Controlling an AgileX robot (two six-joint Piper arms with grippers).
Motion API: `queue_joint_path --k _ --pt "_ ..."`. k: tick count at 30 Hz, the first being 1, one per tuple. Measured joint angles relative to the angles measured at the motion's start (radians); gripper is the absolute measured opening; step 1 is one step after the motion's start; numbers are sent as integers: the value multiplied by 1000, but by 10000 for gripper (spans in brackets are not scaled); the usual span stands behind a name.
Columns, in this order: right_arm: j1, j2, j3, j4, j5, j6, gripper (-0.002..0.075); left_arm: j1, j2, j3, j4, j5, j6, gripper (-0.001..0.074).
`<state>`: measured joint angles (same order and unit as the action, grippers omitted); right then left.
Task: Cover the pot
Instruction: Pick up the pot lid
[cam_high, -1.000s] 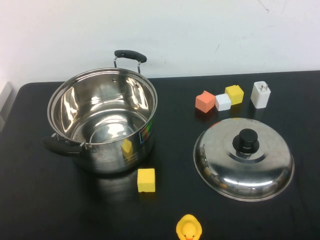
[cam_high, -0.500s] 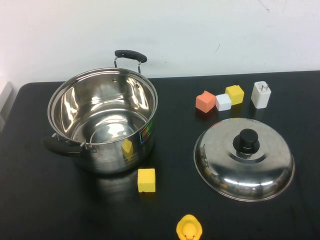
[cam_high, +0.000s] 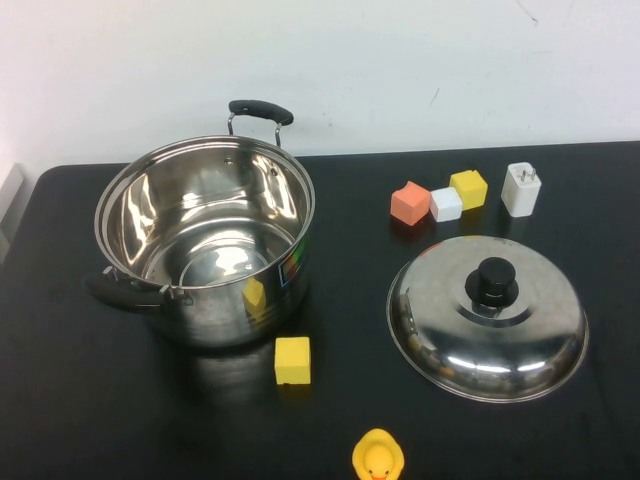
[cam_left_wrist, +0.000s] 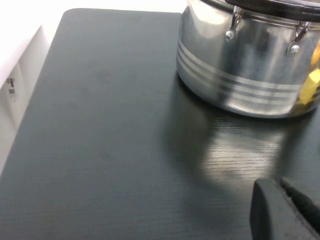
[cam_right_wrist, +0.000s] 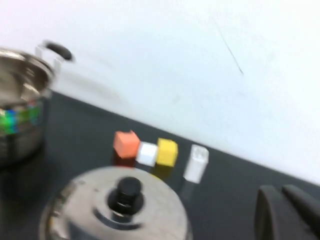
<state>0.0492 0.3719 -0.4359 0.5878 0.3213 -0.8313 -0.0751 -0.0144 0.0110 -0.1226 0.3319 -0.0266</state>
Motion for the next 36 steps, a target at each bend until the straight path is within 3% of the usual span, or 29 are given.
queue_joint_path --k 4,7,10,15,18,27,36 --pt "64 135 -13 -247 -167 277 46 0 0 0 0 0 0 -2" --pt "131 239 -14 -491 -376 591 115 0 0 0 0 0 0 -2" --pt "175 381 -16 -601 -619 741 211 0 0 0 0 0 0 -2" --pt "236 659 -16 -643 -987 790 407 0 0 0 0 1 0 -2" --pt "259 824 -18 -685 -1142 800 471 0 0 0 0 1 0 -2" --pt "267 1233 -87 -781 -1404 837 498 0 0 0 0 1 0 -2" --pt "267 1498 -139 -779 -1450 837 499 0 0 0 0 1 2 -2"
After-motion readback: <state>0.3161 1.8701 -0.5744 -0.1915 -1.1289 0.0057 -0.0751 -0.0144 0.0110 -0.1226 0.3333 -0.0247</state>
